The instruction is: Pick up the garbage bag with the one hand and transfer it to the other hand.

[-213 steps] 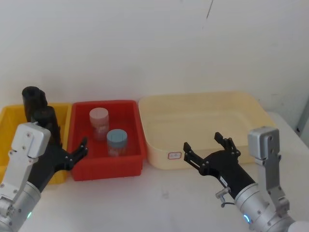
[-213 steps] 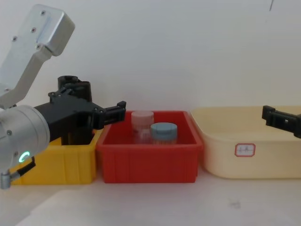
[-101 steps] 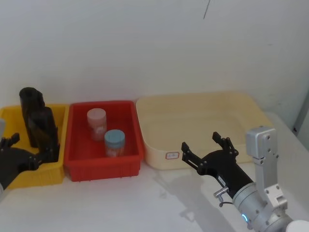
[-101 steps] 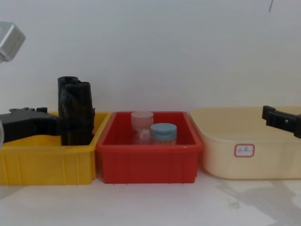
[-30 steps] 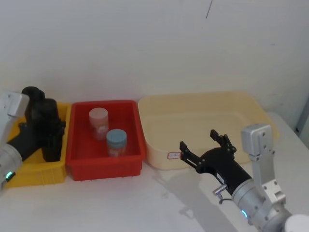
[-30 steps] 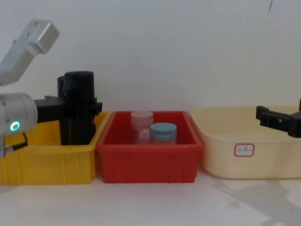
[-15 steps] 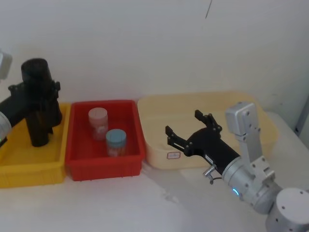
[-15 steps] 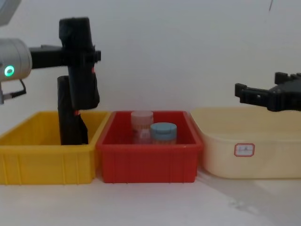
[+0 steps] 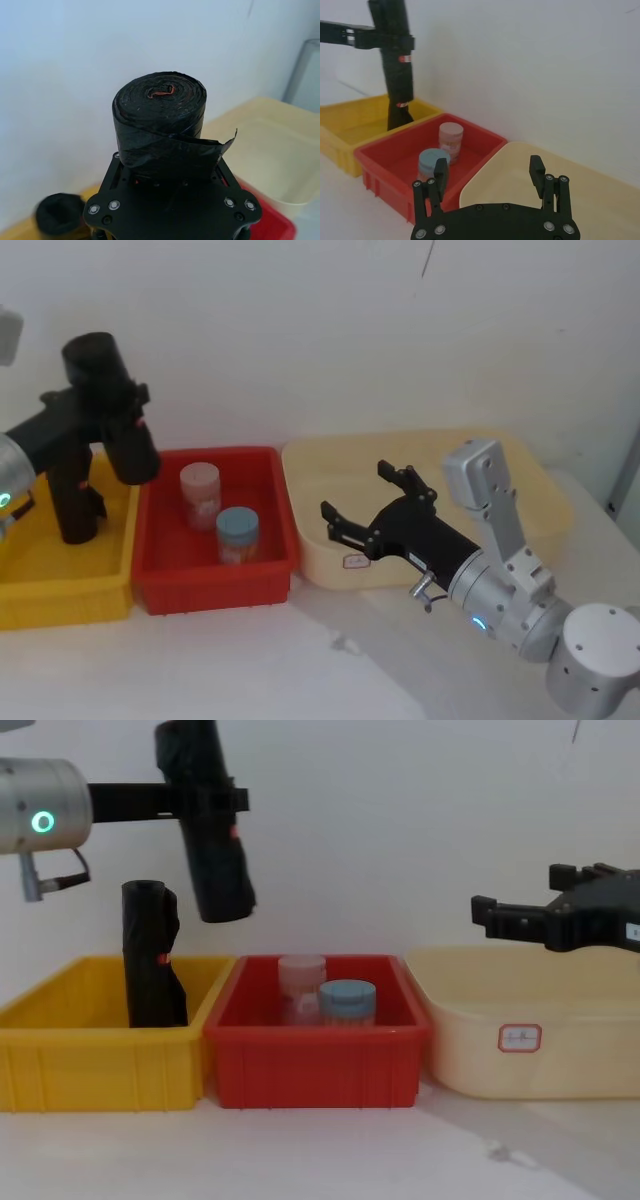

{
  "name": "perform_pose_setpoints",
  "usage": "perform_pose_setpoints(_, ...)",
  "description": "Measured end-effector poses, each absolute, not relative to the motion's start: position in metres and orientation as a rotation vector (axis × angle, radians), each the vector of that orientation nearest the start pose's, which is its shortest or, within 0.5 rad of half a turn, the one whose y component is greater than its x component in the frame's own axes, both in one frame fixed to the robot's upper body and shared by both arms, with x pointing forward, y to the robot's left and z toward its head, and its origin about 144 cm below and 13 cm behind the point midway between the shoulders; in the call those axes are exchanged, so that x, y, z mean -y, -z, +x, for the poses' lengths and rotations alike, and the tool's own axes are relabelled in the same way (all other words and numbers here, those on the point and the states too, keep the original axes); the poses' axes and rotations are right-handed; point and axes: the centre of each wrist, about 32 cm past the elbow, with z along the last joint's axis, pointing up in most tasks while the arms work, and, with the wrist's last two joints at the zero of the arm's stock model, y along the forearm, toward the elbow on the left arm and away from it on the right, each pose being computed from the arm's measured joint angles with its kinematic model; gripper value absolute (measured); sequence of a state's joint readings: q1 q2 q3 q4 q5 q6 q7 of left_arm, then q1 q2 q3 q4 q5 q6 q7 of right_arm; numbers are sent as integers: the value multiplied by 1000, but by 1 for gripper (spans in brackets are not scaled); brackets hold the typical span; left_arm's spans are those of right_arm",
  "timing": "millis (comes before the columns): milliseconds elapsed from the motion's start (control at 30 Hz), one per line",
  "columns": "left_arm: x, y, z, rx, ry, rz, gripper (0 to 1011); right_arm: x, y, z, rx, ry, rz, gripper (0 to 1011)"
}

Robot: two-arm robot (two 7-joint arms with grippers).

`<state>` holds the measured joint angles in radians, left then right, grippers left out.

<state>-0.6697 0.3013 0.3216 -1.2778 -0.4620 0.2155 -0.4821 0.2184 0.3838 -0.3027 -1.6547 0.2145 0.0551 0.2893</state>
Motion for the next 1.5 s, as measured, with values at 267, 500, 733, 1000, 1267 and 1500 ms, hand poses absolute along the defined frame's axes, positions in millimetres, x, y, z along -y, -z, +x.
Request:
perform_pose_setpoints(267, -236, -1305, 625, -39, -772, -77, 439, 237, -1224, 500, 261, 959, -85, 1000)
perform_pose_setpoints(500, -219, -1300, 635, -106, -671, -99, 439, 232, -1222, 497, 263, 941, -87, 1000)
perform_pose_setpoints(733, -198, -1298, 644, -155, -581, -118, 439, 223, -1224, 493, 251, 919, -83, 1000)
perform_pose_setpoints(1000, -182, -1299, 650, -175, -515, -111, 439, 214, -1228, 490, 223, 910, -84, 1000)
perform_pose_setpoints(1267, -169, -1303, 655, -155, -461, -56, 439, 209, -1232, 491, 194, 928, -90, 1000)
perform_pose_setpoints(1500, -161, -1307, 657, -118, -422, 1, 439, 209, -1232, 494, 176, 959, -114, 1000)
